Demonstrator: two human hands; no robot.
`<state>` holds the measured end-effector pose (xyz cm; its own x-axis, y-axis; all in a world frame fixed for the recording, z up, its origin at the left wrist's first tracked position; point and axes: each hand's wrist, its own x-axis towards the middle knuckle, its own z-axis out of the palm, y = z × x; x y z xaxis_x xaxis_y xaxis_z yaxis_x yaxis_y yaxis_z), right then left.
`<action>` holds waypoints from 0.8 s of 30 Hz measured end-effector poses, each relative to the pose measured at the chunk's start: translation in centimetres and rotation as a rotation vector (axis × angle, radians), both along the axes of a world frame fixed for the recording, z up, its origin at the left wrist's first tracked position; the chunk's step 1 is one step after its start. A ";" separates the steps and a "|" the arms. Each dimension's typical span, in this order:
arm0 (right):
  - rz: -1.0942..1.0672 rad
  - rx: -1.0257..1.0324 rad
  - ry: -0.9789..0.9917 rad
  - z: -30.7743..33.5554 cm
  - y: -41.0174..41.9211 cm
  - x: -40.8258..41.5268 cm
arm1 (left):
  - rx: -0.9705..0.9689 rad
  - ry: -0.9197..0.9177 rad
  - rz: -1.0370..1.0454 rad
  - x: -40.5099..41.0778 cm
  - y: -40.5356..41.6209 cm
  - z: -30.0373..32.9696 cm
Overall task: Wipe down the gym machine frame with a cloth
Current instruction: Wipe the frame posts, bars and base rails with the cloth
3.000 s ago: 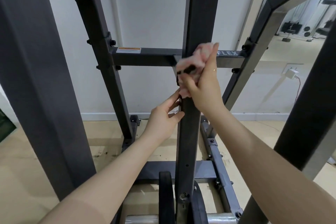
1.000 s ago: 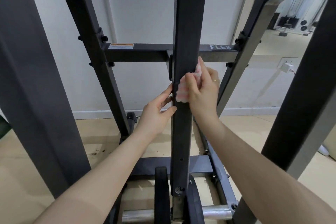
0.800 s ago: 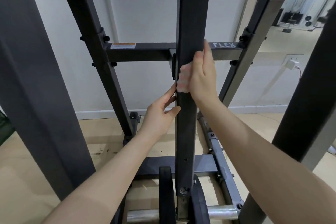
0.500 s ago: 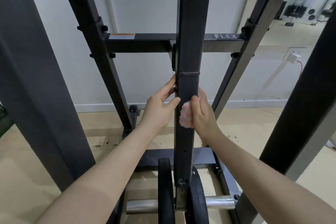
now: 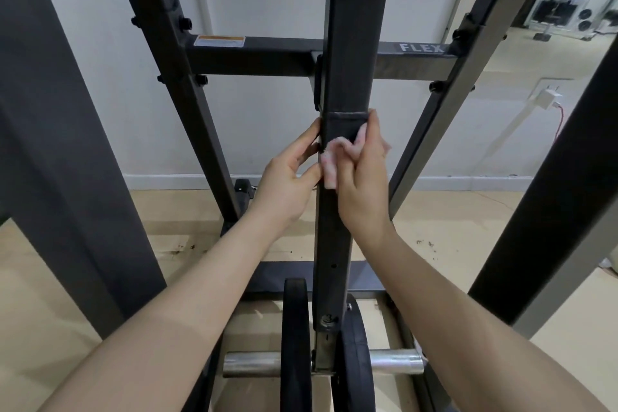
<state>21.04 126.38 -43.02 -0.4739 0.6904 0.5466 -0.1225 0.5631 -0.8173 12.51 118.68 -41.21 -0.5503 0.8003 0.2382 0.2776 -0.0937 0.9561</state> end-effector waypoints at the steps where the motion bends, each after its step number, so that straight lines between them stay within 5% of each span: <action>1: 0.014 -0.009 -0.022 0.1 0.0 -0.1 | -0.004 -0.005 0.001 0.0 0.0 0.0; 6: 0.040 0.022 -0.231 -5.0 -1.0 2.6 | -0.018 0.013 0.038 0.6 -0.1 0.3; 9: -0.071 0.150 -0.215 -2.8 -0.5 1.5 | 0.034 -0.171 -0.035 0.2 -0.9 0.7; 13: -0.226 0.988 -0.296 0.3 1.9 -0.9 | 0.141 -0.250 -0.025 -1.0 -2.4 1.3; 19: 0.045 1.486 -0.695 1.5 3.4 -0.5 | 0.106 -0.268 0.163 -1.4 -3.1 0.2; 24: 0.311 1.510 -0.879 6.8 3.5 -0.3 | 0.067 -0.303 0.242 -1.5 -3.7 -1.6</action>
